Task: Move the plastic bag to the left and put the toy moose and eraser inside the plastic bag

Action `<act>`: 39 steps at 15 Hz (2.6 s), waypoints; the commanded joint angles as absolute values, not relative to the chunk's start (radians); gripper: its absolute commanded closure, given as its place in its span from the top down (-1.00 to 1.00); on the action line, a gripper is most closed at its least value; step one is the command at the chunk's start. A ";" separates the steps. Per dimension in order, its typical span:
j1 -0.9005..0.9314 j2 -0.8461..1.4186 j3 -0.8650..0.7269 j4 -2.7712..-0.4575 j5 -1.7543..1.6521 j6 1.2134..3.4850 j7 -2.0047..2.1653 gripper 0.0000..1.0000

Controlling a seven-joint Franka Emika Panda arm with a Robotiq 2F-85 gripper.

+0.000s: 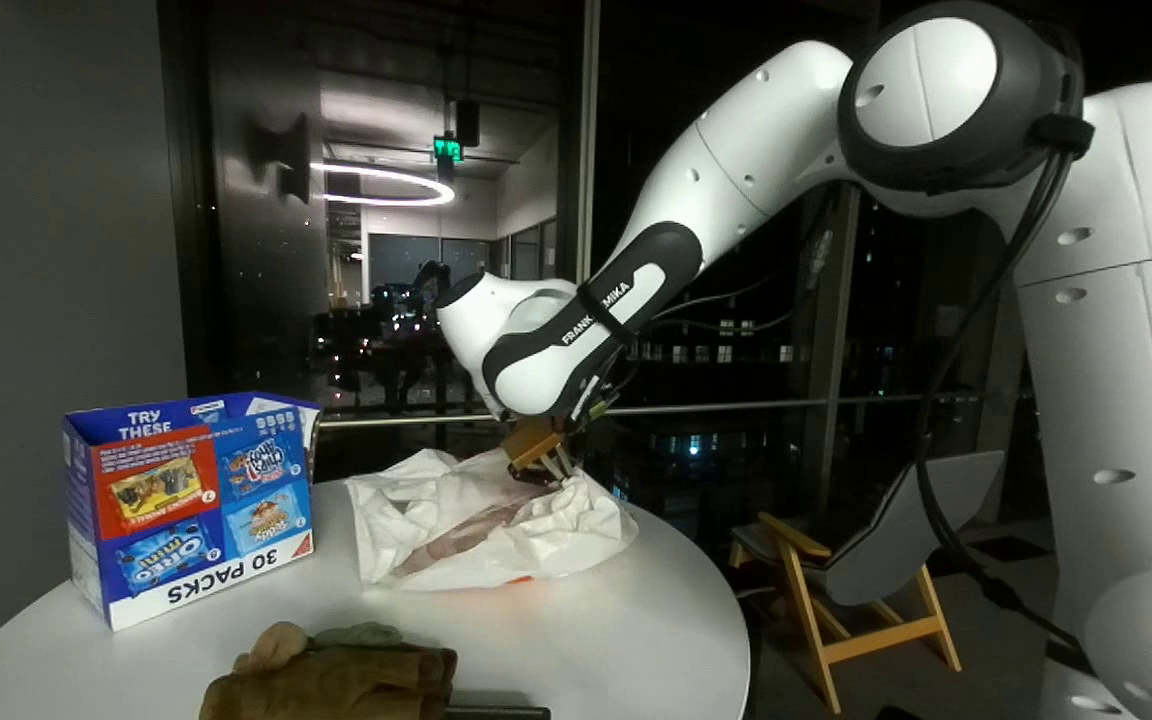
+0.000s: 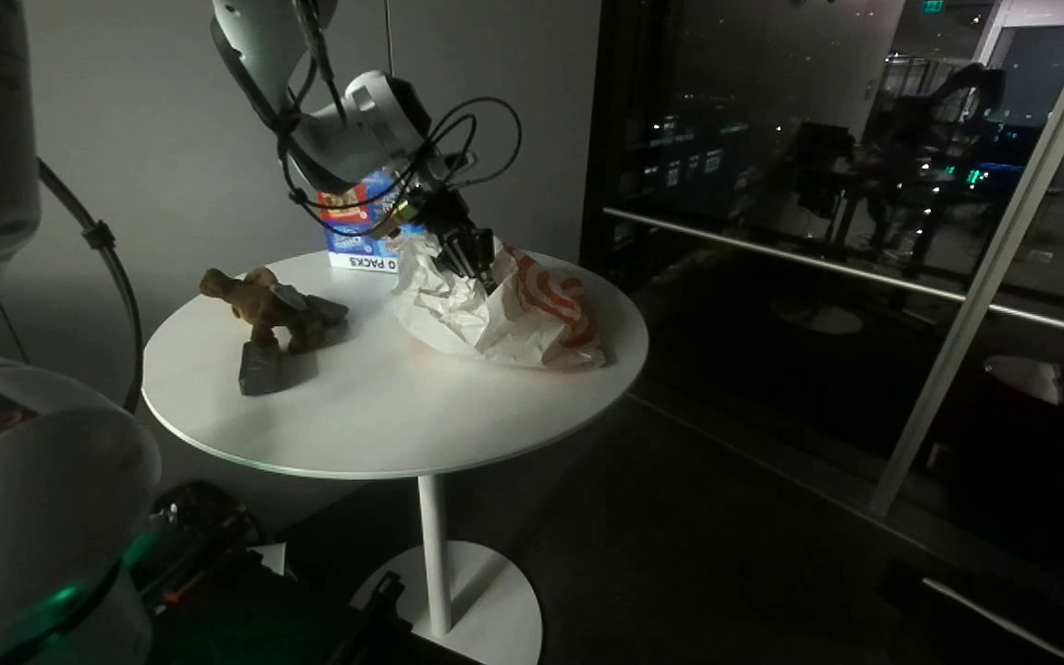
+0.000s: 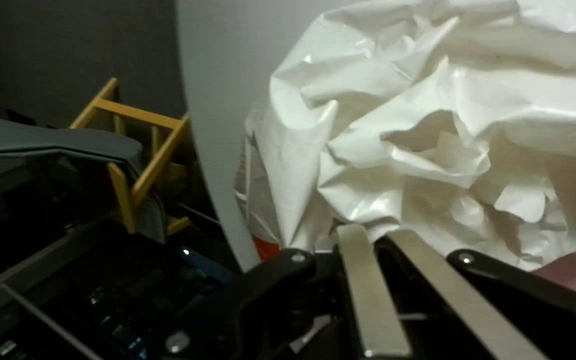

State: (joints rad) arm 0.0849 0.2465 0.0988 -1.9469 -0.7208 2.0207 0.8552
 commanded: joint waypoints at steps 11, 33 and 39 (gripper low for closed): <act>0.078 0.135 0.073 -1.967 -0.472 2.016 0.394 -0.94; 0.025 0.047 0.066 -1.976 -0.003 1.757 -0.359 0.65; 0.046 -0.060 0.084 -2.012 0.175 1.739 -0.577 1.00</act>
